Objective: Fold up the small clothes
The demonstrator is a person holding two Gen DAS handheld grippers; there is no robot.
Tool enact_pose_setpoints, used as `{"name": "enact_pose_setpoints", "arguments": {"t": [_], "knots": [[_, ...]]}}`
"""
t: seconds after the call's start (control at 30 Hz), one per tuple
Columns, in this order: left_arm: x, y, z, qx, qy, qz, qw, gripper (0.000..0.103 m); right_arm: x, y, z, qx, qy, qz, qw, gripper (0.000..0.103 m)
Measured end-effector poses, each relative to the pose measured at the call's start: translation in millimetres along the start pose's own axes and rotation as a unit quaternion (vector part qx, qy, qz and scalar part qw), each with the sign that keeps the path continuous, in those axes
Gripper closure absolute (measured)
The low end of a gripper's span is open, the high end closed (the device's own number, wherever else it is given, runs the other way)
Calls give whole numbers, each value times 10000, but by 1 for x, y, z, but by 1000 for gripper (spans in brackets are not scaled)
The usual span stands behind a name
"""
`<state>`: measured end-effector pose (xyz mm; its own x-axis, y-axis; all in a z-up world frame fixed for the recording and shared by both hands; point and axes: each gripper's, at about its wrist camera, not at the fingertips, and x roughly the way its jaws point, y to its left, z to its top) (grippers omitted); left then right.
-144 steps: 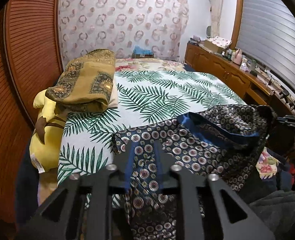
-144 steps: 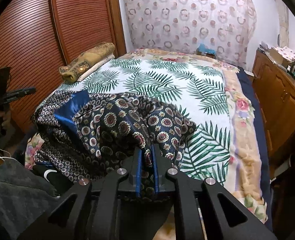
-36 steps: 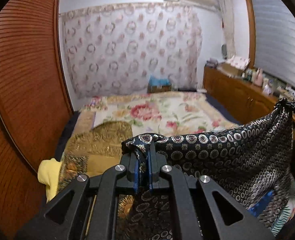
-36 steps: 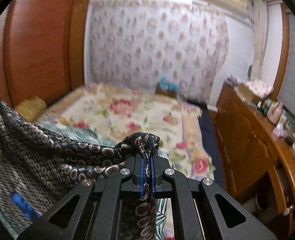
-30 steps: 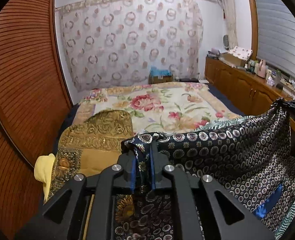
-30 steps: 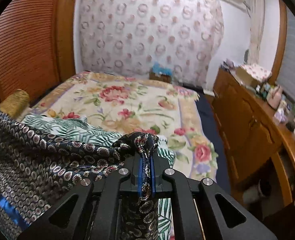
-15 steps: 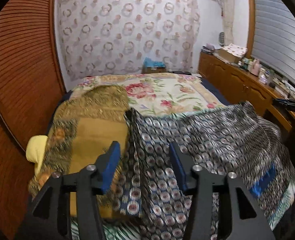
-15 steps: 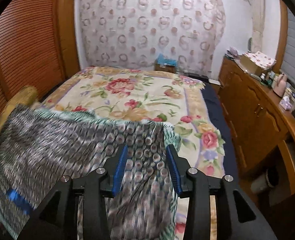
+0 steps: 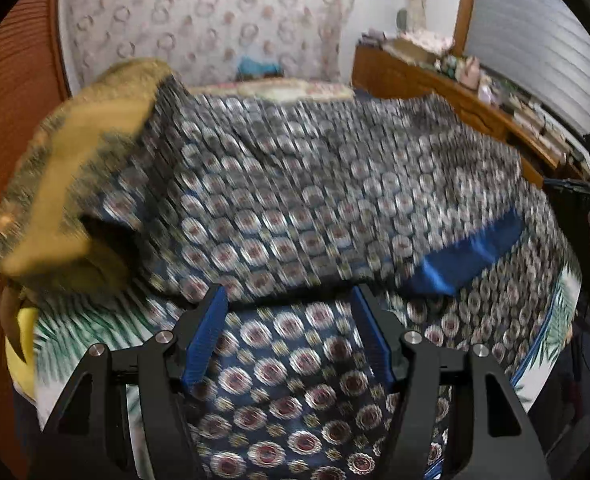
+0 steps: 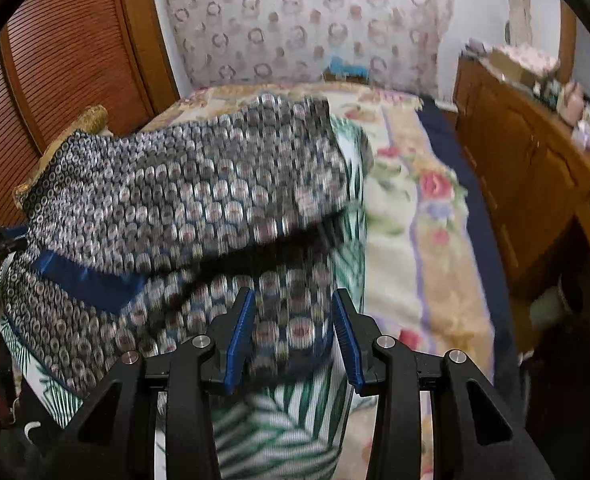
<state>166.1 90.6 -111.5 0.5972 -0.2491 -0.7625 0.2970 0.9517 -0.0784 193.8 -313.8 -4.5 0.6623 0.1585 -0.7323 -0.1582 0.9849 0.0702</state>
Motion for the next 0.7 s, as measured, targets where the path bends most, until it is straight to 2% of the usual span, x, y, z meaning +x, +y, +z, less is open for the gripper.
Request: {"name": "enact_pose_setpoints", "arguments": {"t": [0.1, 0.27, 0.37, 0.43, 0.57, 0.6, 0.67, 0.7], "knots": [[12, -4, -6, 17, 219, -33, 9998, 38, 0, -6, -8, 78, 102, 40, 9999, 62], [14, -9, -4, 120, 214, 74, 9997, 38, 6, -19, -13, 262, 150, 55, 9995, 62], [16, -14, -5, 295, 135, 187, 9993, 32, 8, -26, -11, 337, 117, 50, 9994, 62], [16, -14, -6, 274, 99, 152, 9995, 26, 9, -28, -11, 374, 98, 65, 9992, 62], [19, -14, -5, 272, 137, 157, 9994, 21, 8, -30, -9, 312, 132, 25, 9994, 63], [19, -15, -5, 277, 138, 157, 9994, 20, 13, -26, -9, 280, 150, 27, 9995, 68], [19, -15, -5, 278, 138, 157, 9994, 20, 19, -20, -11, 214, 204, 57, 9995, 93], [19, -14, -5, 275, 138, 155, 9994, 20, 17, -20, -11, 196, 214, 63, 9996, 94]]}}
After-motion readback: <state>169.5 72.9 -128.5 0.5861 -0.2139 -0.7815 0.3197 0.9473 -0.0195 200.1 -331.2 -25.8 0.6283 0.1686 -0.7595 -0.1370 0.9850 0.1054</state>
